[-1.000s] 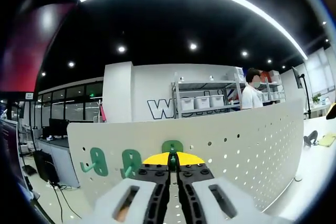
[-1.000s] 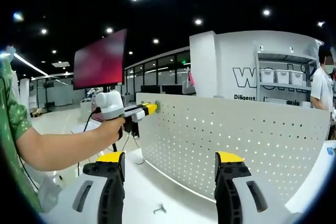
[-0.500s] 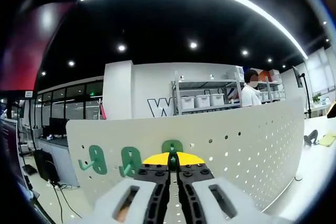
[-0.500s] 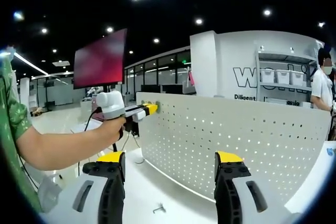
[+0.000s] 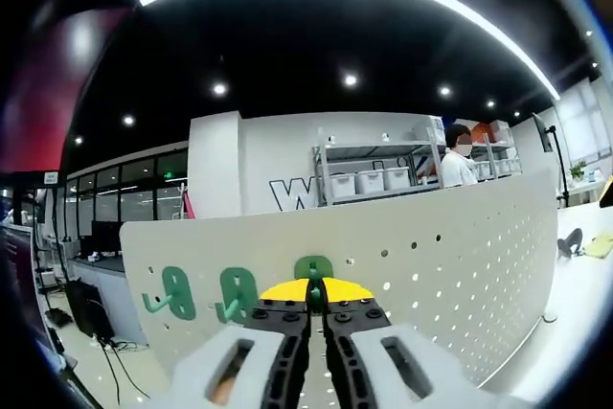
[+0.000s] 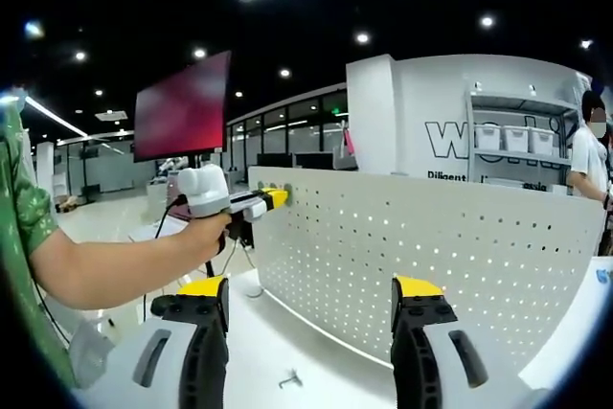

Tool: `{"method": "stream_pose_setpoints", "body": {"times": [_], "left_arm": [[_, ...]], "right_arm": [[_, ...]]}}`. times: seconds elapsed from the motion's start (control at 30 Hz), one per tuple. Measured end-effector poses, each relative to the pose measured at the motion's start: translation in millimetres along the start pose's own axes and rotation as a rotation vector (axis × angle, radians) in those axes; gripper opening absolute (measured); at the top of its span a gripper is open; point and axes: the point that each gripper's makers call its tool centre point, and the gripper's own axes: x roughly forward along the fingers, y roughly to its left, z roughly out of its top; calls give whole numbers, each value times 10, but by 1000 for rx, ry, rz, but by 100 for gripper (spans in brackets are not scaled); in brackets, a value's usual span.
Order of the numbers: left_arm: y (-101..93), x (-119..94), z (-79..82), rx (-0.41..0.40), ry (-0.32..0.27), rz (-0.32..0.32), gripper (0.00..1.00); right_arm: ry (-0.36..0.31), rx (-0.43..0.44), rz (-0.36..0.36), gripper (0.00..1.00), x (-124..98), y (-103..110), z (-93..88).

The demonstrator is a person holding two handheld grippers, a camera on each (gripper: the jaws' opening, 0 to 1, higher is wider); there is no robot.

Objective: Insert the hook assembly into the mounting plate slot until the hook locks in place.

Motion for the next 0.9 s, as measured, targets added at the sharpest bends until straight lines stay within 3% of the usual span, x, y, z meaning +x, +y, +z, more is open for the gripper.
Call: {"method": "stream_pose_setpoints", "body": {"times": [0.1, 0.2, 0.3, 0.63, 0.9], "left_arm": [[-5, 2, 0, 20, 2, 6, 3], [-14, -2, 4, 105, 10, 20, 3], [7, 11, -48, 116, 34, 28, 3], [31, 35, -28, 91, 3, 21, 4], [35, 47, -30, 37, 16, 16, 5]], "right_arm": [[2, 1, 3, 70, 3, 7, -6], [2, 0, 5, 70, 5, 11, -4], [1, -2, 5, 70, 4, 8, 3], [1, 2, 5, 70, 5, 4, -8], [-3, -1, 4, 70, -12, -4, 5]]}}
